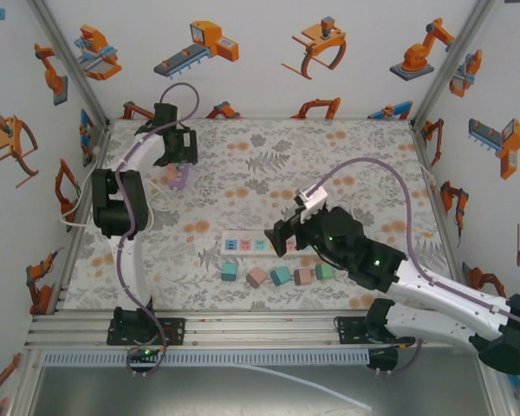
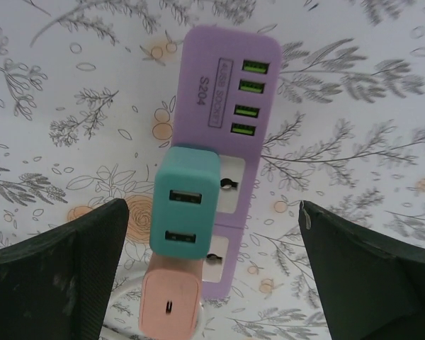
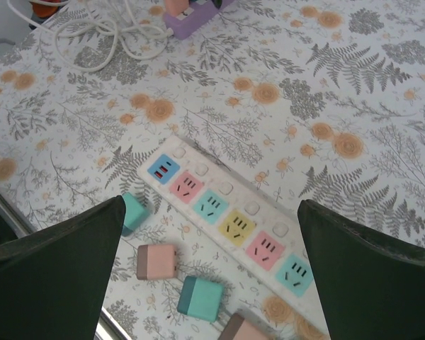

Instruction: Pull the plug off the socket

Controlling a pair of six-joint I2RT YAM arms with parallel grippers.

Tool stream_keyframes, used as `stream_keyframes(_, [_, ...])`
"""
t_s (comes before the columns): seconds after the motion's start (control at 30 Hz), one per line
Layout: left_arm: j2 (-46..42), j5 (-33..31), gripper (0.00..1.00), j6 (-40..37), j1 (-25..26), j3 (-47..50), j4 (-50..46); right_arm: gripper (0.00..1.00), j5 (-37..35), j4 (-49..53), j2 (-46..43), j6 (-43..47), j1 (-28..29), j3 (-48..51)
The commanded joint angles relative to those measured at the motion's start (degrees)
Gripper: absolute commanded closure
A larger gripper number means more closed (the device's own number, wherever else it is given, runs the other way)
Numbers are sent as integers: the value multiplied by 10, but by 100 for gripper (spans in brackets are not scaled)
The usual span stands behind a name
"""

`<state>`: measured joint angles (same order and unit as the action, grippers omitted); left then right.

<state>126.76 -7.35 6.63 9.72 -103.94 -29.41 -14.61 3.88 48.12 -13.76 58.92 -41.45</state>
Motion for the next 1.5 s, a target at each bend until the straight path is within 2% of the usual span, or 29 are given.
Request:
stream_keyframes(0.0, [16, -11, 2, -21, 0, -14, -26, 1, -30, 24, -39, -40, -3, 18])
stream_keyframes(0.07, [32, -5, 11, -21, 1, -31, -46, 1, -41, 33, -59, -54, -2, 22])
stream_keyframes(0.2, [38, 15, 40, -24, 2, -38, -54, 1, -54, 36, -89, -79, -2, 33])
stream_keyframes(0.27, [41, 35, 49, -34, 2, -46, -72, 2, -55, 43, -97, -90, -3, 33])
stream_keyframes(0.37, [28, 111, 64, -65, 3, -41, -93, 2, -56, 66, -106, -99, -2, 23])
stream_keyframes(0.43, [5, 163, 80, -101, 12, -22, -92, 2, -68, 91, -114, -106, -2, 10])
stream_keyframes(0.47, [-4, 185, 82, -119, 18, -17, -93, 2, -75, 103, -117, -111, -2, 5])
stream_keyframes(0.63, [-68, 300, 74, -230, 80, 25, -100, 2, -77, 199, -133, -114, -3, -32])
stream_keyframes(0.7, [-94, 319, 73, -283, 116, 46, -101, 2, -76, 247, -142, -114, -2, -43])
stream_keyframes(0.83, [-132, 303, 66, -406, 195, 94, -95, 2, -81, 318, -169, -120, -3, -58])
stream_keyframes(0.97, [-141, 269, 64, -509, 254, 137, -68, 1, -85, 334, -212, -129, -2, -49])
stream_keyframes(1.13, [-121, 267, 64, -556, 278, 149, -41, 1, -89, 334, -248, -153, -2, -30])
stream_keyframes(1.33, [-74, 246, 59, -593, 291, 127, -40, 1, -88, 338, -244, -165, -2, -25])
stream_keyframes(1.47, [-64, 261, 43, -593, 291, 120, -40, 1, -100, 336, -233, -160, -2, -28])
